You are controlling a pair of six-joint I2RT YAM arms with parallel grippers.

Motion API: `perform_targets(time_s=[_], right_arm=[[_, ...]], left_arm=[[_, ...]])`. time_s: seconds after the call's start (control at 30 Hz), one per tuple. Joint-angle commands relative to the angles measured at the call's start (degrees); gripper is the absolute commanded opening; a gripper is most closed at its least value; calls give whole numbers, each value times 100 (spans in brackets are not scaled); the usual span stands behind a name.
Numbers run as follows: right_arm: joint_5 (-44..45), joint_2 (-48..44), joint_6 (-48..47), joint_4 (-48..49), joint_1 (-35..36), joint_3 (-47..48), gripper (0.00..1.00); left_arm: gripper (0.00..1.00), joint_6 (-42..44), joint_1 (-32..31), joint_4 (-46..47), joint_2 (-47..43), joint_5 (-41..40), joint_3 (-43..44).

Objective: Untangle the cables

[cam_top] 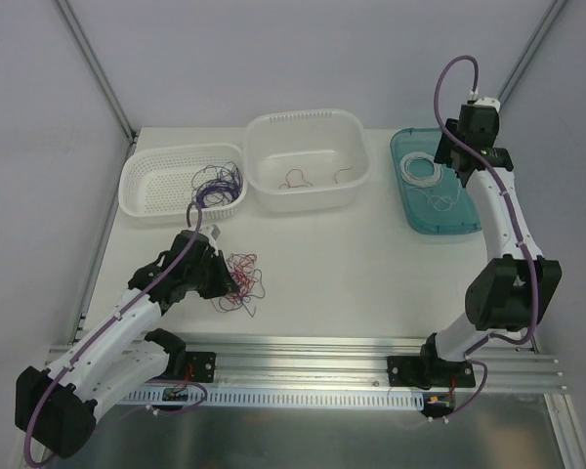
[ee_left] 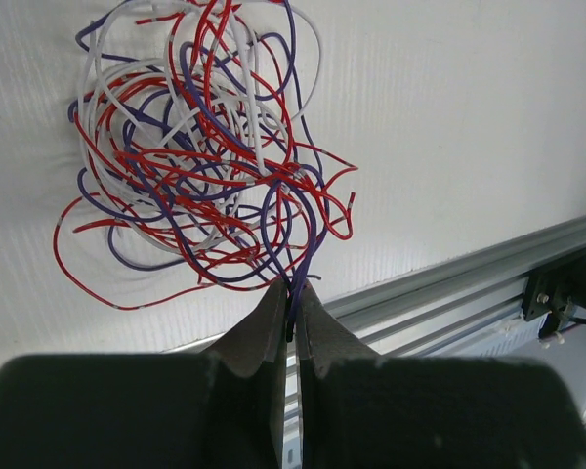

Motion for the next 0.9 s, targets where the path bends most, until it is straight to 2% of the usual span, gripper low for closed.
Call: perform_targets(time_s=[0.0, 0.07, 0.2, 0.27, 0.37, 0.4, 0.57, 0.7, 0.87], right_arm=[[-589, -474, 528, 3, 18, -159, 66], [-1029, -747, 581, 73, 272, -589, 69], [-1802, -1607, 712, 450, 1368, -1652, 70], [-2583, -1828, 818, 854, 1766, -2291, 70], [-3156, -1978, 1152, 1355, 2635, -2917, 71], [-3218, -1987, 1187, 1504, 3073, -3085, 70], [-3412, -1698, 1459, 2515, 4287, -3683, 67], [-3298, -1259, 1767, 2947, 4711, -3781, 63], [-2393, -845, 2707, 2930, 4931, -3711, 60]], left_arm=[[0, 212, 16, 97, 33, 223, 262], [0, 230, 16, 123, 76, 223, 271], [0, 265, 7, 167, 226, 310, 341], [0, 274, 7, 211, 252, 372, 359], [0, 283, -10, 290, 279, 460, 394], [0, 283, -19, 316, 296, 469, 403], [0, 239, -186, 396, 358, 583, 403], [0, 204, -467, 431, 358, 618, 438], [0, 81, -959, 431, 296, 302, 403]])
